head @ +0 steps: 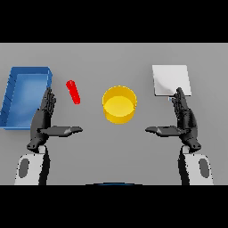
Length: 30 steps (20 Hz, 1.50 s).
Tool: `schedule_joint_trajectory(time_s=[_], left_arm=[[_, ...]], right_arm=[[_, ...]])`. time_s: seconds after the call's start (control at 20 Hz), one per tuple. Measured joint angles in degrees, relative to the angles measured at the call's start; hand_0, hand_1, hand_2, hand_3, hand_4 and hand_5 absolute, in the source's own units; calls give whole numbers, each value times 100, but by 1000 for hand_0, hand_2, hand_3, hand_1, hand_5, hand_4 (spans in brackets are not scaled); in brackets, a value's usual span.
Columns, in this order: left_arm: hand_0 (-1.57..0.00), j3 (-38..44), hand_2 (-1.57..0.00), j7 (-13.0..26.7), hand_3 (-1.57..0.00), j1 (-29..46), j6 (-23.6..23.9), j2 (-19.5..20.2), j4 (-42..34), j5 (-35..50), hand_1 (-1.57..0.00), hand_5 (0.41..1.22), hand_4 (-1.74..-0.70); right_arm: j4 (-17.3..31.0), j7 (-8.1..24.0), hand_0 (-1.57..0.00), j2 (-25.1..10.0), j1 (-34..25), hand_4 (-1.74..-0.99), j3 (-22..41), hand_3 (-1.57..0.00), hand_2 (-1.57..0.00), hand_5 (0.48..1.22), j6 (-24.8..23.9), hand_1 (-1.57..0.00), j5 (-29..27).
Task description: Pick up the red beaker and tilt it to pour out 1 green nut into yellow bowl. Pick up the yellow bowl and place it on the metallic measuring scale.
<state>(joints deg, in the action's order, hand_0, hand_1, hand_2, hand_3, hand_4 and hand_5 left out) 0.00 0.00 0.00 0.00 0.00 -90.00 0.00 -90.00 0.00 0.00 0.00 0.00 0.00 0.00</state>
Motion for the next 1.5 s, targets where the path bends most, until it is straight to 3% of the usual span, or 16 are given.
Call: schedule_joint_trajectory(time_s=[0.3,0.35,0.4,0.5,0.75,0.9,1.2,1.4,1.5], left_arm=[[1,177,1,69,1,-256,-64,149,233,126,1,623,-1093],[1,-10,1,-228,1,23,-66,258,-39,-151,1,620,-1094],[1,-149,1,-314,1,226,-56,310,-259,-334,1,618,-1094],[1,-288,1,-172,1,381,-10,367,-479,-544,1,615,-1096],[1,-384,1,110,1,257,45,365,-340,-744,1,612,-1090],[1,-363,1,-50,1,-57,50,384,45,-834,1,627,-1116],[1,-92,1,-333,1,-1073,300,317,1288,-933,1,632,-1150],[1,86,1,-484,1,-1633,382,274,2070,-915,1,635,-1175],[1,179,1,-749,1,-1831,387,264,2497,-898,1,631,-1183]], right_arm=[[-76,-49,1,141,151,-1128,156,1,1,660,-49,1,119],[-290,-684,1,-28,398,-1128,446,1,1,663,-180,1,742],[-463,-876,1,-106,538,-1127,667,1,1,664,-279,1,1165],[-628,-862,1,-134,704,-1126,902,1,1,668,-377,1,1586],[-925,-671,1,-92,824,-1123,1022,1,1,653,-411,1,1719],[-943,-382,1,-142,768,-1143,957,1,1,650,-426,1,1724],[-818,-732,1,-95,788,-1213,870,1,1,664,-296,1,1413],[-847,-577,1,-120,698,-1233,849,1,1,666,-289,1,1408],[-915,-518,1,-81,686,-1245,880,1,1,670,-338,1,1458]])
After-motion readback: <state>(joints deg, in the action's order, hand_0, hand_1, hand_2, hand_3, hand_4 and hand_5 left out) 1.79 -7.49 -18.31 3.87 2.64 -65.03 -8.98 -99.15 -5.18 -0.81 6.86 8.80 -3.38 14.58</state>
